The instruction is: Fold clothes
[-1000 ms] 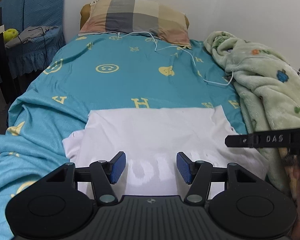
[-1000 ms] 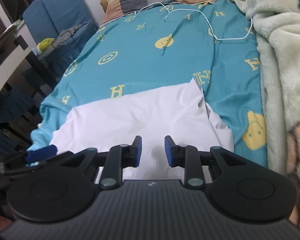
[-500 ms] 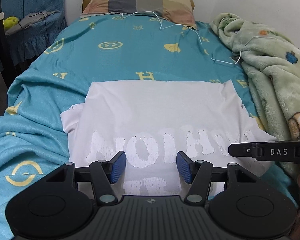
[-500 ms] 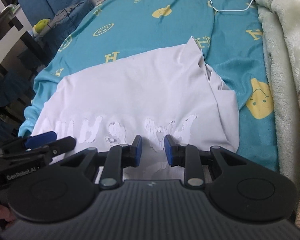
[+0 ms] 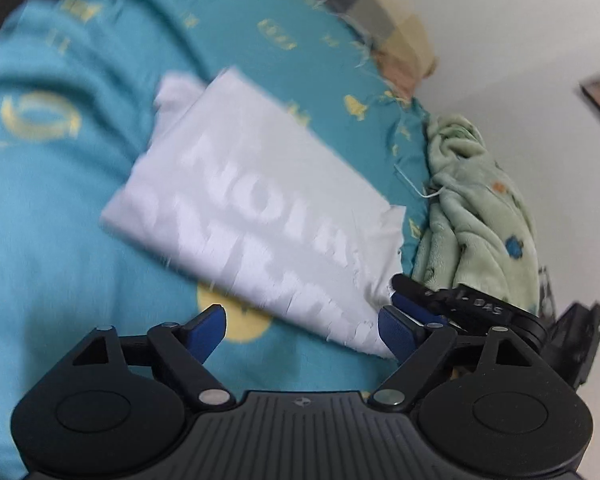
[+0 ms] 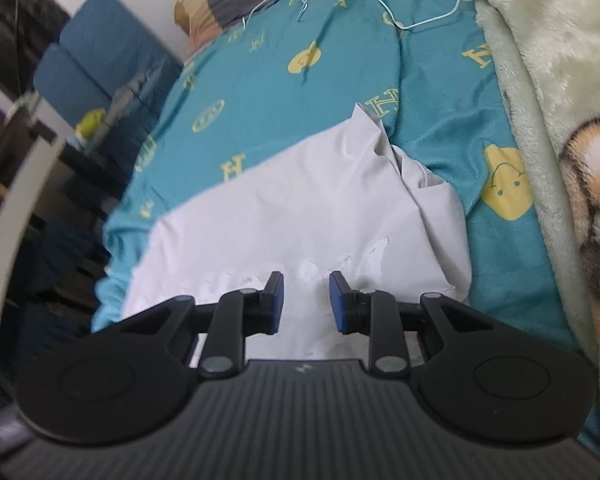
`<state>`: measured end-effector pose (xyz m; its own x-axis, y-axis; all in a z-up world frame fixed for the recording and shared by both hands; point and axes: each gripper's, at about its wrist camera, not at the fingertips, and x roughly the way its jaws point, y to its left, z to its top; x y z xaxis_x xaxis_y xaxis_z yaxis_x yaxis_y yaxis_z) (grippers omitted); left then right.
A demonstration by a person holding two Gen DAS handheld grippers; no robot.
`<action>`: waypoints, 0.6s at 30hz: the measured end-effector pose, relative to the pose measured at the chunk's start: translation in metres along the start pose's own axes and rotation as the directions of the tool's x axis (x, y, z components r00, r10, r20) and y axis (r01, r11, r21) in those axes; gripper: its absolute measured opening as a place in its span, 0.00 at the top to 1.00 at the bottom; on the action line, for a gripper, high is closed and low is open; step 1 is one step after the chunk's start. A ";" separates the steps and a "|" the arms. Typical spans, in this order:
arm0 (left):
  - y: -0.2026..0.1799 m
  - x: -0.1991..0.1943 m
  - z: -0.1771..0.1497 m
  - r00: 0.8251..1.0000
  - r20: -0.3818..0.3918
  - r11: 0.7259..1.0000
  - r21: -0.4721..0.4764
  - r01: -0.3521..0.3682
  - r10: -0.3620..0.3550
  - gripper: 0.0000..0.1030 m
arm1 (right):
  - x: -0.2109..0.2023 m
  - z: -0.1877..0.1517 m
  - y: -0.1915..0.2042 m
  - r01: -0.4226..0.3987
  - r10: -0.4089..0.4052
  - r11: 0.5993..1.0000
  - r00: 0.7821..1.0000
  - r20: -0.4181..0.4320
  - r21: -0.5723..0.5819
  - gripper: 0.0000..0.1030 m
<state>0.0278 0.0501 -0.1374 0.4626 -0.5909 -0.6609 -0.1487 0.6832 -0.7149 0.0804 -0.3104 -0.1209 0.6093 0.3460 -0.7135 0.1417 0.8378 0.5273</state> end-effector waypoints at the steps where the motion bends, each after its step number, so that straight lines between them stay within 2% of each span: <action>1: 0.008 0.004 0.001 1.000 0.003 0.999 -0.051 0.015 -0.015 0.17 | 0.000 0.000 0.000 -0.010 0.010 1.000 1.000 0.000 0.018 0.72; 3: 0.024 0.012 0.003 0.999 0.010 0.987 -0.153 0.046 -0.045 0.17 | -0.001 0.000 -0.002 -0.035 0.035 0.998 0.999 -0.008 0.049 0.72; 6: 0.046 0.021 0.007 0.995 0.042 0.950 -0.296 0.101 -0.093 0.18 | 0.000 -0.003 -0.005 -0.074 0.077 0.992 0.997 -0.029 0.102 0.72; 9: 0.056 0.020 0.010 0.988 0.111 0.924 -0.357 0.136 -0.103 0.23 | 0.005 -0.008 -0.008 -0.154 0.172 0.964 0.983 -0.069 0.216 0.72; 11: 0.059 0.017 0.010 0.983 0.153 0.912 -0.379 0.155 -0.103 0.25 | 0.010 -0.013 -0.007 -0.221 0.260 0.931 0.960 -0.103 0.290 0.72; 13: 0.060 0.013 0.012 0.975 0.194 0.908 -0.382 0.174 -0.106 0.27 | 0.015 -0.020 -0.002 -0.256 0.312 0.909 0.941 -0.130 0.329 0.72; 15: 0.059 0.013 0.014 0.971 0.212 0.904 -0.383 0.189 -0.113 0.36 | 0.020 -0.028 0.005 -0.280 0.352 0.890 0.924 -0.152 0.359 0.71; 17: 0.056 0.014 0.017 0.971 0.214 0.910 -0.371 0.183 -0.108 0.51 | 0.028 -0.035 0.007 -0.296 0.394 0.863 0.902 -0.178 0.409 0.71; 18: 0.052 0.013 0.018 0.972 0.214 0.920 -0.353 0.173 -0.101 0.69 | 0.034 -0.040 0.007 -0.300 0.418 0.843 0.888 -0.192 0.446 0.71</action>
<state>0.0421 0.0856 -0.1795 0.6517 -0.5511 -0.5211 -0.3647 0.3747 -0.8524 0.0708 -0.2763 -0.1595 0.4506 0.7385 -0.5017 0.2847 0.4137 0.8647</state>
